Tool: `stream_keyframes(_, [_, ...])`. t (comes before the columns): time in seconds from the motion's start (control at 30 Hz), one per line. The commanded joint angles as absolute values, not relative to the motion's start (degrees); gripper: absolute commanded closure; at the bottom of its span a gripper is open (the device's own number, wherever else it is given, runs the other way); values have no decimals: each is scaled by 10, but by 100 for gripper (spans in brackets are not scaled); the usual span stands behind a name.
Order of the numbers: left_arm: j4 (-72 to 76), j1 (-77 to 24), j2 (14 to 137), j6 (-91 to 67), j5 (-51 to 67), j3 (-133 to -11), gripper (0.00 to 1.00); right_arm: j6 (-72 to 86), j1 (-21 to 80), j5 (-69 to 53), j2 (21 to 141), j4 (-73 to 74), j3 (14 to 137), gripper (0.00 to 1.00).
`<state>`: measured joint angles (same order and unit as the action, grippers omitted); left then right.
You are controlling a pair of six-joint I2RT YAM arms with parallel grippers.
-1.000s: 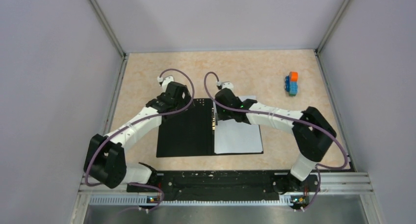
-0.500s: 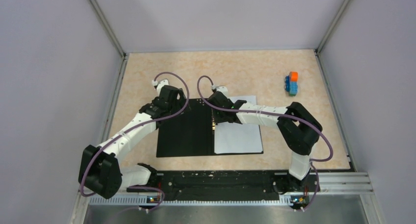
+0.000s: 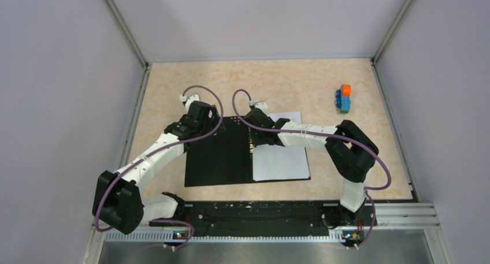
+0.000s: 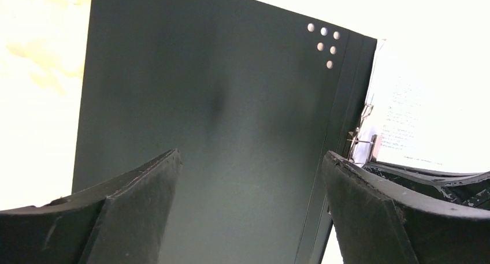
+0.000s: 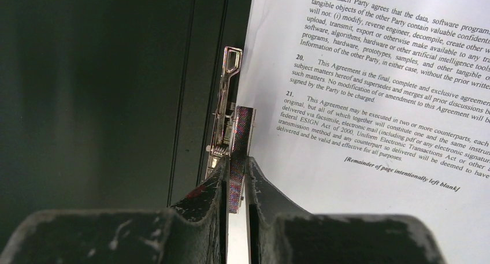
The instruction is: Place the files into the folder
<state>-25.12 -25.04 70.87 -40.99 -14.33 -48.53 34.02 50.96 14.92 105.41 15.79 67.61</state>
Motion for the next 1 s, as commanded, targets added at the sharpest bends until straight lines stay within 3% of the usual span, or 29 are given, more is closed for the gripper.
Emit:
stream_keyframes(0.0, [-237,-248,707,-413,-131,-479,4,328,496,140,1052,147,669,94])
stream_keyframes(0.53, [-211,-249,786,-465,-47,-466,2,239,405,106,1001,149,649,96])
stream_keyframes(0.97, [-231,-268,869,-543,-163,-454,2,229,404,95,993,157,643,98])
